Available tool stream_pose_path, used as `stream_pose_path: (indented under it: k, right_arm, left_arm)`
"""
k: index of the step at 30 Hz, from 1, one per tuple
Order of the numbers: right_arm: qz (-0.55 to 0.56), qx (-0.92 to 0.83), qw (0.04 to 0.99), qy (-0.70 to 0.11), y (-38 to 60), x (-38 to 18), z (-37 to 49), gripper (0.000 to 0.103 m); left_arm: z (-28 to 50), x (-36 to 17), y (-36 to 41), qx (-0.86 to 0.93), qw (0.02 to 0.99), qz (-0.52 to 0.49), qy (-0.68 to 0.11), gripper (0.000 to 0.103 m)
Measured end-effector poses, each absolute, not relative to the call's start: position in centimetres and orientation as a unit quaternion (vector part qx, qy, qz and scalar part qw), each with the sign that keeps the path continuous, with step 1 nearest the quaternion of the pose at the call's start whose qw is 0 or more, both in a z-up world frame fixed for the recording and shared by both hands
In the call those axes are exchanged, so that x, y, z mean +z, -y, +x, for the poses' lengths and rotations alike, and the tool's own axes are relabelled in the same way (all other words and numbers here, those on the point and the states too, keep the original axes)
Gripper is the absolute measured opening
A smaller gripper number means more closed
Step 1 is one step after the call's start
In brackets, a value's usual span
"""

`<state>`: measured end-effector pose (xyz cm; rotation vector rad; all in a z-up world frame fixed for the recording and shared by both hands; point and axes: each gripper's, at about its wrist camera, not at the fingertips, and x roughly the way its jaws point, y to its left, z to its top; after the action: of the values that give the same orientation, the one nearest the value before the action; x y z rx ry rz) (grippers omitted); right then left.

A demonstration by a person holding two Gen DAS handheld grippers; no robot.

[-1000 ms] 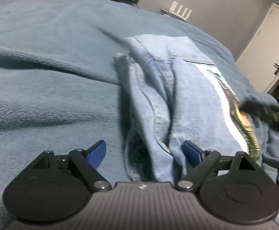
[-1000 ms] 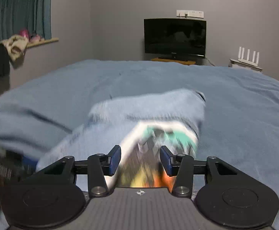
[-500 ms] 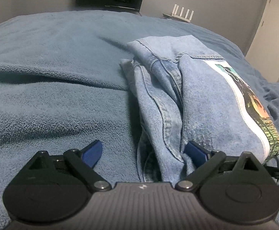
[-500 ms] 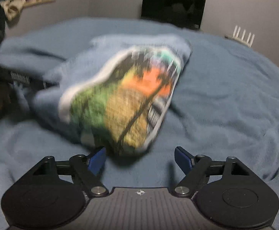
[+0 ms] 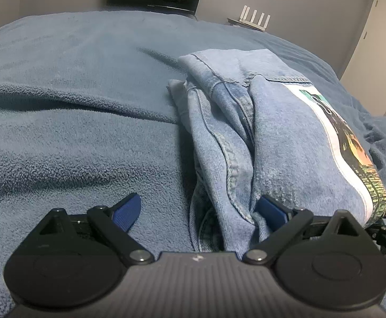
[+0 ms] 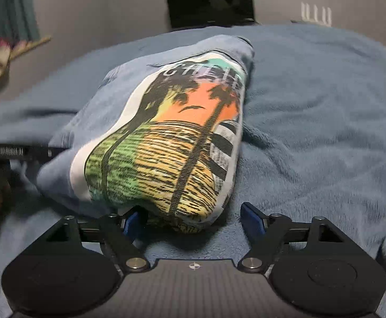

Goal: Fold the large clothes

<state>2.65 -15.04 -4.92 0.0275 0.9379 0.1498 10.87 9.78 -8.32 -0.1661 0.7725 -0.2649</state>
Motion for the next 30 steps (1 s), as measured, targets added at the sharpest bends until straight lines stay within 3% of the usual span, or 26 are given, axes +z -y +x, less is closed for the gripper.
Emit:
stream_pose_path:
  k: [5,7,14,26,30]
  right_arm:
    - [0.007,0.054,0.904,-0.424,14.7,-5.0,1.9,0.081]
    - [0.006,0.034,0.907,-0.421,14.9,-4.9,1.2,0.074]
    - [-0.003,0.019,0.904,-0.427,15.5,-5.1,1.1,0.069]
    - [-0.012,0.029,0.894,-0.448,15.9,-4.9,0.8,0.079]
    - [-0.025,0.052,0.889,-0.454,15.5,-3.9,-0.8,0.097]
  left_arm:
    - [10.9,-8.3,-9.9,-0.130,0.914,-0.085,-0.375,0.098]
    - [10.8,-8.4,-9.8,-0.131,0.914,-0.082,-0.375,0.098]
    - [11.0,-8.5,-9.9,-0.134,0.914,-0.080,-0.375,0.099]
    - [8.4,-7.6,-10.5,-0.108,0.930,-0.094,-0.339,0.099]
    - [5.6,-5.7,-11.1,-0.116,0.932,-0.137,-0.314,0.099]
